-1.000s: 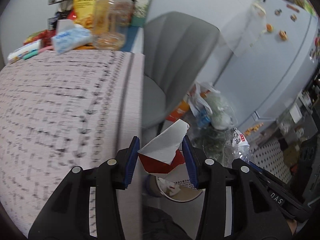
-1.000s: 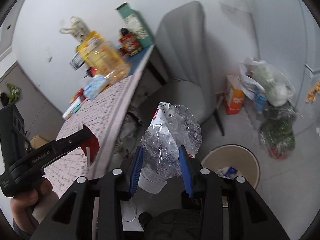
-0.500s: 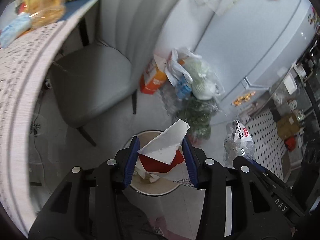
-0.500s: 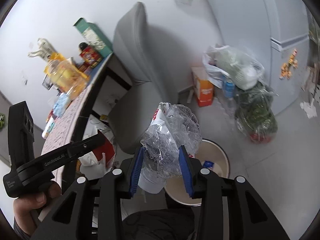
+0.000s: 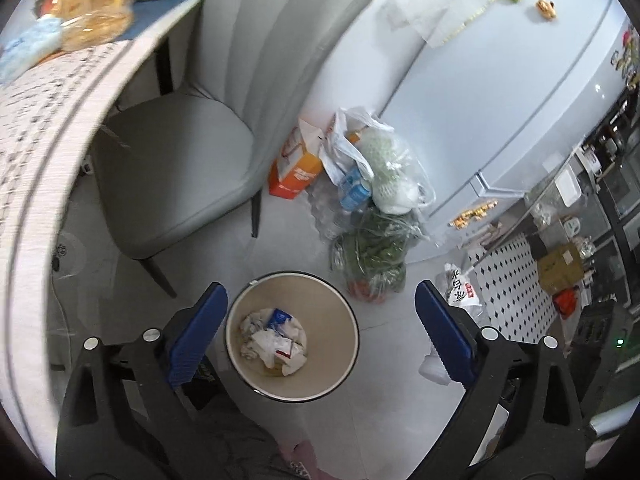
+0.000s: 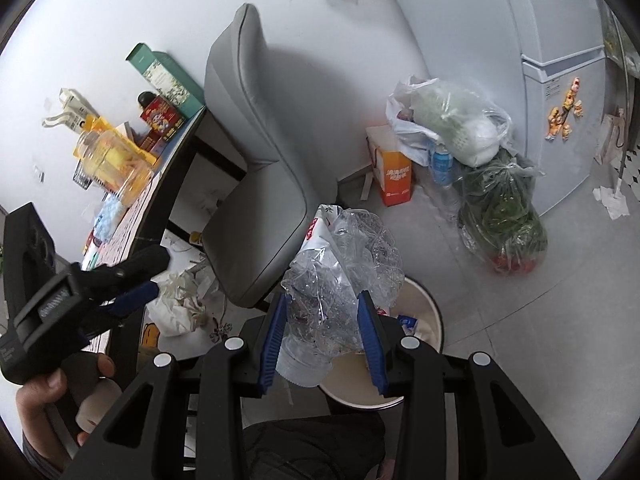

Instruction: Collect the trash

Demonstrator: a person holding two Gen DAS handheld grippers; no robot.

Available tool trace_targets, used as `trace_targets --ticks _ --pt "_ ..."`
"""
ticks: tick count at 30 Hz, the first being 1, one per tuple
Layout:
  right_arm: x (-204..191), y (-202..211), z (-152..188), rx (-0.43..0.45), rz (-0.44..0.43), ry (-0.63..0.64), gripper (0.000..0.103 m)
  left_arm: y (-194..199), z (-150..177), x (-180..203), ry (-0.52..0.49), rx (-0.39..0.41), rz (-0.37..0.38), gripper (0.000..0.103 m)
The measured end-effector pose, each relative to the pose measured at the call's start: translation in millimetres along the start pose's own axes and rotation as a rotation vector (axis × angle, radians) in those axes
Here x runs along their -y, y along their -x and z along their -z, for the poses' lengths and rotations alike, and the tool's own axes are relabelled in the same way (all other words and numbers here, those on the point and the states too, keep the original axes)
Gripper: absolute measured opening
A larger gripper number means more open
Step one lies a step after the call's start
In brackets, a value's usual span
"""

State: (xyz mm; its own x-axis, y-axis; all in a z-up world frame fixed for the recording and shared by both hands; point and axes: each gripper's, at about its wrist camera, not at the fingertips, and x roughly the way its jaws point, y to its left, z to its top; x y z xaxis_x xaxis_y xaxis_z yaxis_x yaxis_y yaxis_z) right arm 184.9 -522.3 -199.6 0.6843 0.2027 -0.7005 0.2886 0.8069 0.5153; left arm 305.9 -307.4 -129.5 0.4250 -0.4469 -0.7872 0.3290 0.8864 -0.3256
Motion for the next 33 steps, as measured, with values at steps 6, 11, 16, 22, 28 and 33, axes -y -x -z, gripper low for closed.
trace_targets --ticks 6,11,16,22,28,33 --pt "-12.8 -11.6 10.9 -0.032 -0.004 0.021 0.037 43.8 7.1 -28.8 0.018 0.064 -0.044 0.097" --pt "-19.3 -38.2 18.5 -0.061 0.019 0.047 0.063 76.8 17.9 -55.2 0.061 0.111 -0.068 0.097" --pt "-22.4 -50.4 25.4 -0.086 0.041 0.045 0.072 109.3 33.3 -81.7 0.096 0.156 -0.098 0.097" --pt "-42.3 -42.5 30.8 -0.103 0.042 0.089 0.072 142.3 49.5 -110.2 0.171 0.213 -0.108 0.097" --pt "-75.1 -21.8 28.8 -0.082 0.027 0.147 0.076 173.7 62.4 -122.4 0.187 0.266 -0.111 0.097" --pt "-106.6 4.0 27.0 -0.051 0.011 0.18 0.088 194.5 67.6 -124.6 0.181 0.299 -0.115 0.097"
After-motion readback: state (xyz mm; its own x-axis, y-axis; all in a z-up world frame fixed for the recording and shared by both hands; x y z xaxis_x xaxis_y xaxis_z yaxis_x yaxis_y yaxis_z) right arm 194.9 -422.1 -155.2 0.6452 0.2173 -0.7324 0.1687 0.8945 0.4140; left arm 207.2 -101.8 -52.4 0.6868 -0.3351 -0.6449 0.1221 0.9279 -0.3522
